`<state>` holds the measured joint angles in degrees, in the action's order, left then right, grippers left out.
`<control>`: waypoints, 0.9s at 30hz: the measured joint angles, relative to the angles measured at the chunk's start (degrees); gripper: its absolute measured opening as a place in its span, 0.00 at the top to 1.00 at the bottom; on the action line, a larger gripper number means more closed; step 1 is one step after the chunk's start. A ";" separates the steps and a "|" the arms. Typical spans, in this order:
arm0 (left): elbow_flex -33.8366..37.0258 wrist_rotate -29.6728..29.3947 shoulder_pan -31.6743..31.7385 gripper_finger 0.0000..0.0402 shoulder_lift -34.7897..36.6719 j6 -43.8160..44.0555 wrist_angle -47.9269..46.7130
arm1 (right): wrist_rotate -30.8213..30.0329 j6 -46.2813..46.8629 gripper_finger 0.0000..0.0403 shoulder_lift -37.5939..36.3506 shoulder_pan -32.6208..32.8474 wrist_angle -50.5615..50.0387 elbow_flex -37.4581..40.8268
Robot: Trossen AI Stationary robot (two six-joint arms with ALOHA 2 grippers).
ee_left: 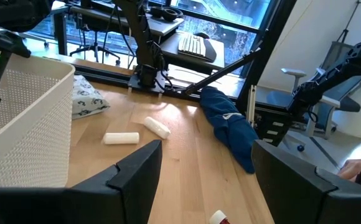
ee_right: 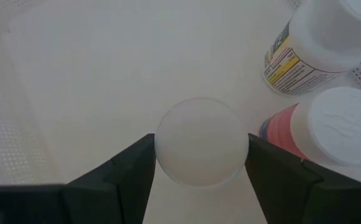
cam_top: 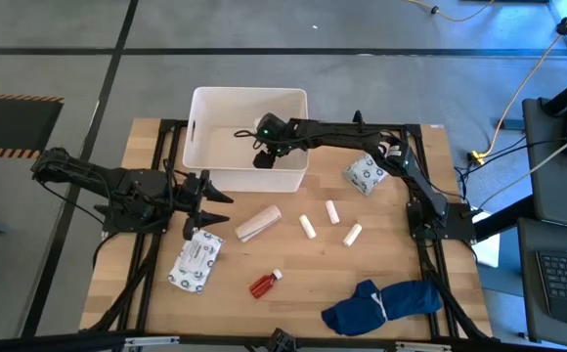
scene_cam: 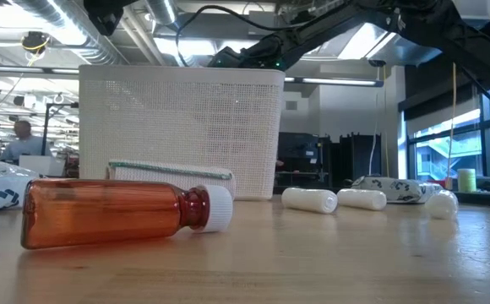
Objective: Pick & place medical supplies in basket/bin
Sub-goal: Put the orange medicine bottle into the white bin, then put the red medicine bottle into the white bin
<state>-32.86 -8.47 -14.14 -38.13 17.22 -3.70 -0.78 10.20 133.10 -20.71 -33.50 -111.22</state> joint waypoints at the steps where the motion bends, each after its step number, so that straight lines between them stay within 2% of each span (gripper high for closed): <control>1: 0.00 0.00 0.01 0.40 0.00 -0.01 0.00 | 0.00 0.00 0.41 0.00 0.00 -0.01 0.00; 15: 0.00 0.00 0.01 0.40 0.00 0.01 0.00 | 0.38 -0.05 0.40 0.00 0.00 -0.01 0.00; 17: 0.00 0.00 0.00 0.40 0.00 0.01 0.00 | 0.46 -0.02 0.36 0.00 0.00 -0.02 0.00; 24: 0.00 0.00 0.01 0.40 0.00 0.01 0.00 | 0.46 2.14 0.14 0.00 0.00 -0.02 0.00; 27: 0.00 0.00 0.00 0.40 0.00 0.01 0.00 | 0.46 3.04 0.08 0.00 0.00 -0.21 -0.41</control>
<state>-32.86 -8.47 -14.15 -38.13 17.23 -3.70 -0.32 13.24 133.10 -20.71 -33.71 -111.63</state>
